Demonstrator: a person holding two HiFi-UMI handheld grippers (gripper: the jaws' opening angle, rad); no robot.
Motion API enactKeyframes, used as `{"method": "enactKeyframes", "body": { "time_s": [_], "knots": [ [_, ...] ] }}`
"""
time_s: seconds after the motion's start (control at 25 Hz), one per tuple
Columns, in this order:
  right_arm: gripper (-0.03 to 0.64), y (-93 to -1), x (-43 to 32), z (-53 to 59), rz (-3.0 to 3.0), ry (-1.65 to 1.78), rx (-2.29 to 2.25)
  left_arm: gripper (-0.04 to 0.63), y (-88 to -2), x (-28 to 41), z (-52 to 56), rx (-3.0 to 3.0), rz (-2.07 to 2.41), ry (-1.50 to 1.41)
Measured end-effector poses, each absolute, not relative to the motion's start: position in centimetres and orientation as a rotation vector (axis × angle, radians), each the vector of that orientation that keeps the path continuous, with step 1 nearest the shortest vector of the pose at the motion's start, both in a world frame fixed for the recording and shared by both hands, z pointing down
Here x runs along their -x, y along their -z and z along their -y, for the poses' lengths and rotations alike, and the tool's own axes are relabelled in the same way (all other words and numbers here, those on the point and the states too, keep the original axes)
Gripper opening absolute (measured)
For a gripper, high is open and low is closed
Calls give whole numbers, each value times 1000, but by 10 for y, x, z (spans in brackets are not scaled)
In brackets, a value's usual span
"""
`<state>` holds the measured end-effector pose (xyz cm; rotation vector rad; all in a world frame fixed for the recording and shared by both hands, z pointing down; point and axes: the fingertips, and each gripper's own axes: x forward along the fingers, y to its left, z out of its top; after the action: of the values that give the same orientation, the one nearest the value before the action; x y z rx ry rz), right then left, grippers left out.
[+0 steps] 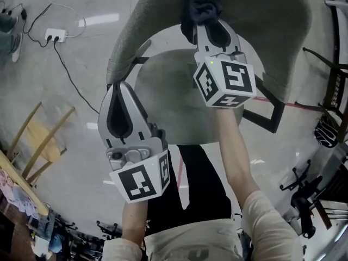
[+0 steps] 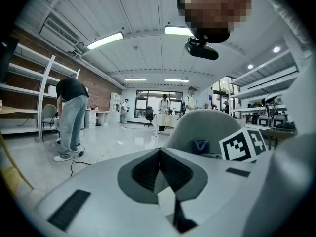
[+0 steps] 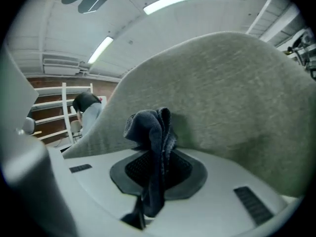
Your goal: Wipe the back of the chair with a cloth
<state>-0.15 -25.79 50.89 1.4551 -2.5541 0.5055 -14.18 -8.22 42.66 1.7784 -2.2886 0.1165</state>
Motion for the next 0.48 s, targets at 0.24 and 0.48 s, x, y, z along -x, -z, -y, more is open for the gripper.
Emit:
{"method": "enactKeyframes", "body": {
  "time_s": [0.24, 0.48],
  "knots": [
    [57, -502, -92, 269, 2323, -484, -1833, 17, -422, 116, 107, -1887, 2212, -121],
    [57, -495, -165, 252, 2096, -464, -2118, 17, -420, 68, 133, -2065, 2056, -127]
  ]
}}
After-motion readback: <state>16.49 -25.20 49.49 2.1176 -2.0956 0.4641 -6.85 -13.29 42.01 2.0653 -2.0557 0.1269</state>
